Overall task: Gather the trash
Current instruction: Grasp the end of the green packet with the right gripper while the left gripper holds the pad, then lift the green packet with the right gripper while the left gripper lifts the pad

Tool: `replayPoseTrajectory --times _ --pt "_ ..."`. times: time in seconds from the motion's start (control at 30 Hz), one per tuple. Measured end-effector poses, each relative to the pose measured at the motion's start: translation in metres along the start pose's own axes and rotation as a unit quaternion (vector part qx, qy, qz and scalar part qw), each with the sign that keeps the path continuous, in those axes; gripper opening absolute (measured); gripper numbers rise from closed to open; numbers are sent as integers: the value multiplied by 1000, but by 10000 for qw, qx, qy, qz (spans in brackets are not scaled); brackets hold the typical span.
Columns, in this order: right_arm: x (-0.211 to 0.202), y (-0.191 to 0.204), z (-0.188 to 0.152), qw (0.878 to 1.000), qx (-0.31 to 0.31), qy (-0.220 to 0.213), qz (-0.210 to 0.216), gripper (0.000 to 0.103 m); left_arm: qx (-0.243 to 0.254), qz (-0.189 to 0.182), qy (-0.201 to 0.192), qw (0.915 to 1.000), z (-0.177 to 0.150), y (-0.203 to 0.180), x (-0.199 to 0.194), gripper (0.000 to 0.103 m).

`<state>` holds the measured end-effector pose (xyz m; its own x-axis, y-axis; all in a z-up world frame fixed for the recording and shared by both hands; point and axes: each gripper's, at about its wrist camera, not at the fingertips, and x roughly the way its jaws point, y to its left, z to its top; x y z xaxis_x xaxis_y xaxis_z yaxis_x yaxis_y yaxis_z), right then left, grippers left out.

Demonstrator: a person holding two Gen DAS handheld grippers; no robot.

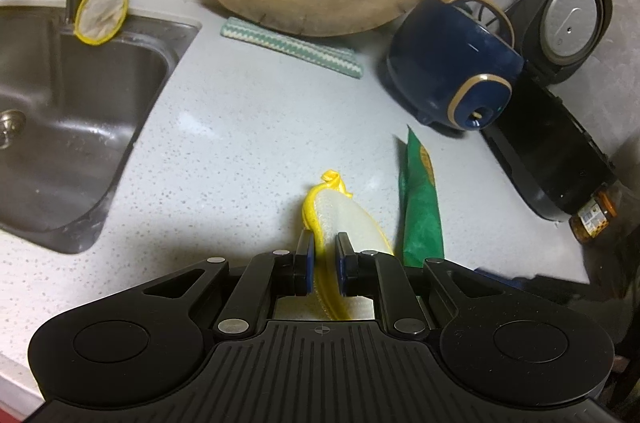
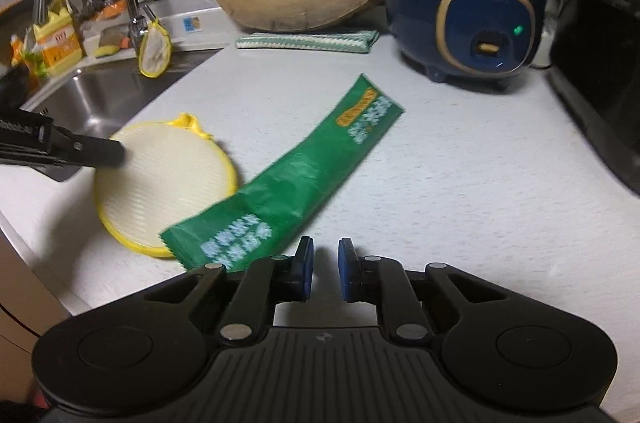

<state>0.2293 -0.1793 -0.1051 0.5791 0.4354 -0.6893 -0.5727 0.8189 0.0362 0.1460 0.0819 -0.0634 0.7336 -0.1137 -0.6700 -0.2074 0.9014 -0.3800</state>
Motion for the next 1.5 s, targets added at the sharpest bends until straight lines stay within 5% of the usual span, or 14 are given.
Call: replayPoseTrajectory --times 0.07,0.13,0.17,0.37,0.57,0.8,1.03,1.2,1.33,1.5 --pt "-7 -3 4 9998 -24 -143 -104 24 4 40 -20 10000 -1 0 -2 14" --pt "-12 -9 12 9995 99 -297 -53 49 30 82 -53 9999 -1 0 -5 14" --pt "-12 -11 17 9991 190 -370 -15 53 52 105 -77 9999 -1 -1 -6 14" --pt "14 -8 49 9978 555 -323 153 56 116 208 -214 9995 -5 -5 -19 14" --pt "57 7 56 9984 551 92 81 55 79 326 -267 9991 -9 -3 -28 14" --pt "43 24 37 9981 70 168 584 28 -2 331 -218 9992 -9 0 -26 14" --pt "19 45 20 9975 -561 67 416 32 88 228 -169 9996 -9 -5 -22 14" --pt "22 45 18 9985 -366 157 370 39 87 188 -207 9996 -10 -3 -25 14" --pt "21 50 16 9987 -415 90 273 21 21 61 -333 9994 -12 3 -34 14" --pt "1 50 21 9985 -285 -79 453 15 -71 -159 -487 9987 -15 15 -53 14"
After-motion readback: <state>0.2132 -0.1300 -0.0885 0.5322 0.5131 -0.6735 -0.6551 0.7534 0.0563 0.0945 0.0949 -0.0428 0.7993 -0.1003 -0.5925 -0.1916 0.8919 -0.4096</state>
